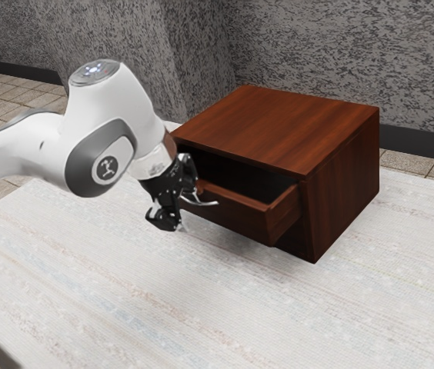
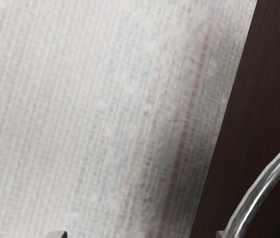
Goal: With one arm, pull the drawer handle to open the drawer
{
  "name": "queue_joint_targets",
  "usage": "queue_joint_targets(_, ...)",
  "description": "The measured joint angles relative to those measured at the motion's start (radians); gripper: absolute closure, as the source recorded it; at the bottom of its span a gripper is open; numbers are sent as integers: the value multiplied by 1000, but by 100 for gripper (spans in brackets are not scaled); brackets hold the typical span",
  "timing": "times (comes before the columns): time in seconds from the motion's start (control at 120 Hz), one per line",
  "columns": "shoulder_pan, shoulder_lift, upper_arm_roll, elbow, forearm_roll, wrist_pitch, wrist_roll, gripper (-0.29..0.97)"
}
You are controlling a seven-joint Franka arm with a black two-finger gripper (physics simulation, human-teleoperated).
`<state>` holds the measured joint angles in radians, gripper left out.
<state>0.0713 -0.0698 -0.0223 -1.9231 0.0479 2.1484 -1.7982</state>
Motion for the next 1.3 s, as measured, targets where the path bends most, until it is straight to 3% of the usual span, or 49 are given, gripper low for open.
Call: queue_joint_targets(1.3,12,-165,-1,-126,1,-107,-14,35)
